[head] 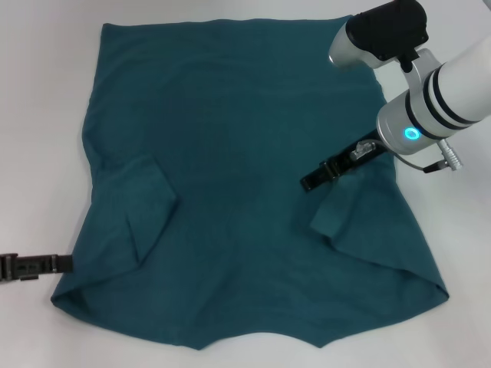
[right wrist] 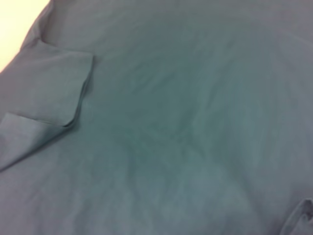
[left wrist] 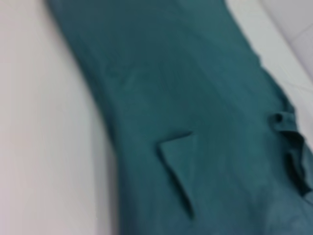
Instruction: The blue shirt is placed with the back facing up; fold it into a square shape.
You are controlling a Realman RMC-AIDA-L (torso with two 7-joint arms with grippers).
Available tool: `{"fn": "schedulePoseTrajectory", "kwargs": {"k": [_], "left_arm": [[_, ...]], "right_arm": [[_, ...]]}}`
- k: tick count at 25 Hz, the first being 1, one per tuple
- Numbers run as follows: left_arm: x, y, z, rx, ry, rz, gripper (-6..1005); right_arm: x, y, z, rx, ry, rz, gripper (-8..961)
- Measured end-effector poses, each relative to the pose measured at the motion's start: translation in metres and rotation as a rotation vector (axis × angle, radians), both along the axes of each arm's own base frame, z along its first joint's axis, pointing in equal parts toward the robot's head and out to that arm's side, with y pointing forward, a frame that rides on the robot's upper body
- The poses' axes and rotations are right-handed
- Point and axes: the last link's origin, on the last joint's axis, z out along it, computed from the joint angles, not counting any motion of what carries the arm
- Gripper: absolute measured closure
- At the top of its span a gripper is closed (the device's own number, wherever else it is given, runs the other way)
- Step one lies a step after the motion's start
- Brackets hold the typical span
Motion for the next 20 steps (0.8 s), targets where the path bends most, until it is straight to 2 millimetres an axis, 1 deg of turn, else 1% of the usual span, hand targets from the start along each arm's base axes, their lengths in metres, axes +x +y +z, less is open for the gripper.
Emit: {"fn": "schedulePoseTrajectory", "kwargs": {"k": [8,20], "left_arm": [[-0.006,0.003,-0.012,-0.025,0.034,0.105,130],[-0.019,0.011,-0.029,-0.044,0.077,0.179,133]], "right_arm": [[-0.004,0.001,-0.001,-0.003,-0.023,0.017,64],[-0.004,-0.001,-0.006,-0.021,-0.027,0.023,63]]}}
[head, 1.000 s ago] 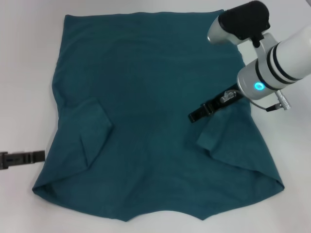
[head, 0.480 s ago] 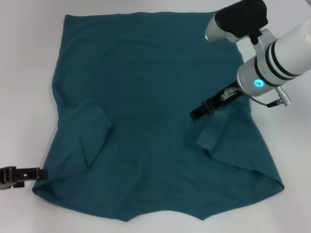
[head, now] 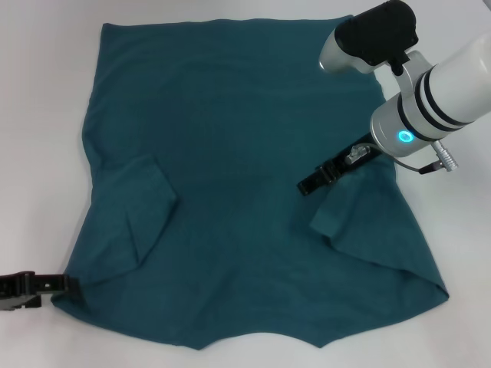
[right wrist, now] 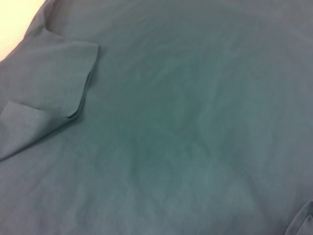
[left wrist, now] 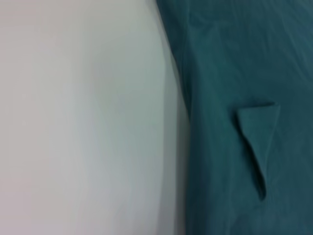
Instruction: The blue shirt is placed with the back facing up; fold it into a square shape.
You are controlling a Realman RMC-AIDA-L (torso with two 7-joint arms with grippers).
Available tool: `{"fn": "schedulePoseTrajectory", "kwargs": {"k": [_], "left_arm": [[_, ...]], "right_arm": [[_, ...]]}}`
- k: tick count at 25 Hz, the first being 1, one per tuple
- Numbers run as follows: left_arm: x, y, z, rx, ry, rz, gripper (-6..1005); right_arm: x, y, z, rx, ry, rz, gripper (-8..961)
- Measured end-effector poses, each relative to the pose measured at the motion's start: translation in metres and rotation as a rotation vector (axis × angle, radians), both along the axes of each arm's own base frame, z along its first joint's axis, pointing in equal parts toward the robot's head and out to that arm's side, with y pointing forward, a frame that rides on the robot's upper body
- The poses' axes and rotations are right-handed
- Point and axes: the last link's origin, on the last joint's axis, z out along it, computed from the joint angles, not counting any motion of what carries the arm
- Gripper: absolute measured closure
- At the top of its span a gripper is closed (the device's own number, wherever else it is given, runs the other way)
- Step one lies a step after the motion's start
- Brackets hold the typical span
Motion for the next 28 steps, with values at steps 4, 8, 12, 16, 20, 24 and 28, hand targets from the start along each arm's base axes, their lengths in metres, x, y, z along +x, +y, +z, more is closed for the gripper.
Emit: {"fn": "schedulePoseTrajectory", "kwargs": {"k": [4,8,12,16,20,24,28], "left_arm": [[0.000,0.001,-0.003,-0.006,-0.001,0.003,134],[0.002,0.003,-0.006,-0.018,-0.010,0.002,135],[0.005,0.005,-0.010,-0.034,-0.017,-0.004,136],[0.008,0.007,-0.012,-0.043,-0.018,-0.012,136],[0.011,0.009,-0.013,-0.055,-0.019,-0.014,137],[0.012,0.009,-0.013,-0.058,-0.018,-0.013,138],[0.011,0.010,-0.016,-0.066,-0.013,-0.017,139]], "right_arm": [[0.001,0.000,0.000,0.000,0.000,-0.002,63],[0.001,-0.001,0.000,-0.001,0.000,-0.003,64],[0.001,-0.001,0.000,-0.002,0.000,-0.002,64],[0.001,-0.001,0.000,-0.002,-0.001,0.000,64],[0.001,-0.001,0.000,-0.002,-0.001,-0.001,64],[0.003,-0.002,0.000,-0.003,-0.001,-0.005,63],[0.003,-0.002,0.001,-0.002,0.001,-0.009,63]]}}
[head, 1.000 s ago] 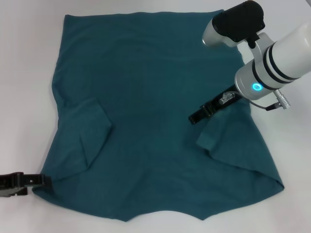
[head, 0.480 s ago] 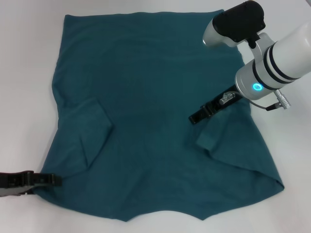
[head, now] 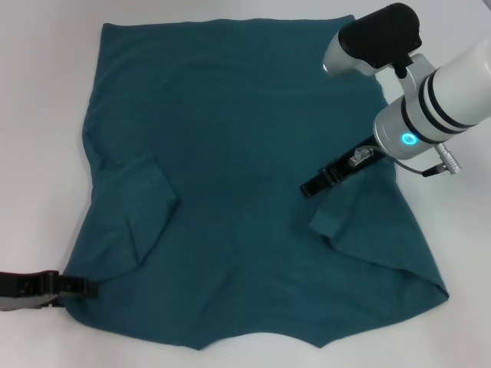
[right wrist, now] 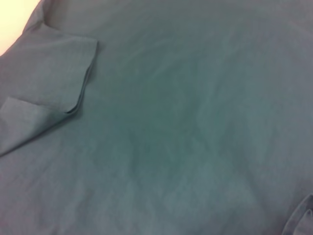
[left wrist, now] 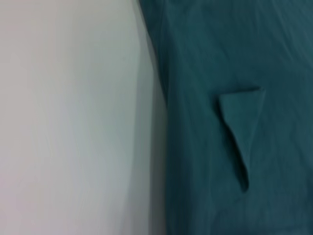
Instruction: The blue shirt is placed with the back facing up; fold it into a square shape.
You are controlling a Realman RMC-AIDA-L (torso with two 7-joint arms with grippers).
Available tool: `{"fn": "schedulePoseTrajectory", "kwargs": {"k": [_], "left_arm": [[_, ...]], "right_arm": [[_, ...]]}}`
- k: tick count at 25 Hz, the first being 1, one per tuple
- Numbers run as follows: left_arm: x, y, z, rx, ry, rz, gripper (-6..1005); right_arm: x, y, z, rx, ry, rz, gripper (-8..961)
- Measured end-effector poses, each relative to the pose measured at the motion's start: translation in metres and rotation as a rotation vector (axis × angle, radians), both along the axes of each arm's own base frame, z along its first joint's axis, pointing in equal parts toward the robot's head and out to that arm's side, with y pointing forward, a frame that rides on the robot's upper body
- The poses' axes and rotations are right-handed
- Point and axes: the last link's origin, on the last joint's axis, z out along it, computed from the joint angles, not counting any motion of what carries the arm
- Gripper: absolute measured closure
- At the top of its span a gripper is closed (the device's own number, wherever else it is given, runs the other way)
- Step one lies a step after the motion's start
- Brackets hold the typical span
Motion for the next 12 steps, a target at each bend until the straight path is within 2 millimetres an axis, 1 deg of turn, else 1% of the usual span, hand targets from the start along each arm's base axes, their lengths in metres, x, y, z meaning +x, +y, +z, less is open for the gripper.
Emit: {"fn": "schedulePoseTrajectory", "kwargs": {"k": [6,12], "left_arm": [[0.0037,0.0009,-0.0051,-0.018,0.006,-0.020,281],[0.0052,0.0028,-0.0079,-0.019,0.012,-0.026,581]], "right_arm": [[0.0000,0.0000,0.0008,0.001,0.003,-0.002,64],[0.0007,-0.0011,0.0000,-0.004,0.003,-0.006,67]]}}
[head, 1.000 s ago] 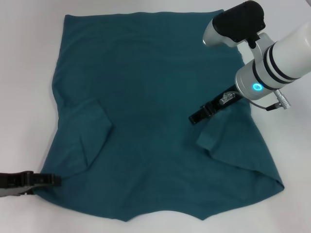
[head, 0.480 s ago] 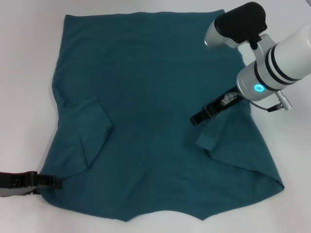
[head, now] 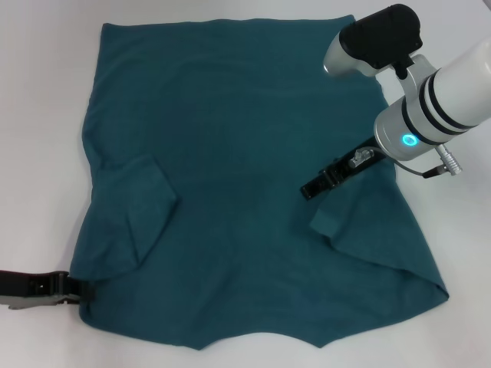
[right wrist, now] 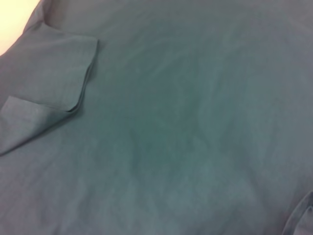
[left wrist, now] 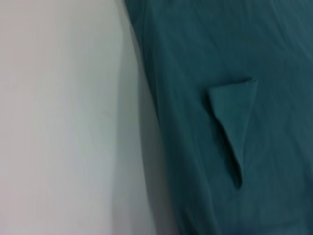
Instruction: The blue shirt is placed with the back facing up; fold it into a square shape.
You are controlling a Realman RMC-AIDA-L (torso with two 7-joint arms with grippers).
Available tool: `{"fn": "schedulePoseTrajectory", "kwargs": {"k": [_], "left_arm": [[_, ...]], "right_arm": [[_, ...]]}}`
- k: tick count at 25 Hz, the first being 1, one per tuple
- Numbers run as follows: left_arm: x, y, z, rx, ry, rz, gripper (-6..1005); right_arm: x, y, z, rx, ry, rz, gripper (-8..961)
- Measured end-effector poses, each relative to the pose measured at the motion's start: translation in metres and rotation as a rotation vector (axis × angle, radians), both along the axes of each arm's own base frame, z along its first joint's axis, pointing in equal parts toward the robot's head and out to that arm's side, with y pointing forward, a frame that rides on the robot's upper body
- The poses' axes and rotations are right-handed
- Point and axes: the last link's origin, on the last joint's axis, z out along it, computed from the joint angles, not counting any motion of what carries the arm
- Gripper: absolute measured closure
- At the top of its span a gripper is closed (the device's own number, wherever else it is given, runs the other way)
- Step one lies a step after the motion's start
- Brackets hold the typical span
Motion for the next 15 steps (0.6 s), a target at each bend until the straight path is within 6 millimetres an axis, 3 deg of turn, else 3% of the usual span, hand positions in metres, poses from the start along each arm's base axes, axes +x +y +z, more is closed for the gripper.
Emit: {"fn": "schedulePoseTrajectory", "kwargs": {"k": [10,15], "left_arm": [[-0.0041,0.0033,-0.0004,0.020,0.008,0.010,983],[-0.0037,0.0039,0.0009,0.021,0.011,0.005,982]], "right_arm": [[0.0010,-0.0010,-0.0008,-0.002,0.001,-0.004,70],[0.0031,-0.0015,-0.0004,-0.001,0.001,-0.008,71]]}}
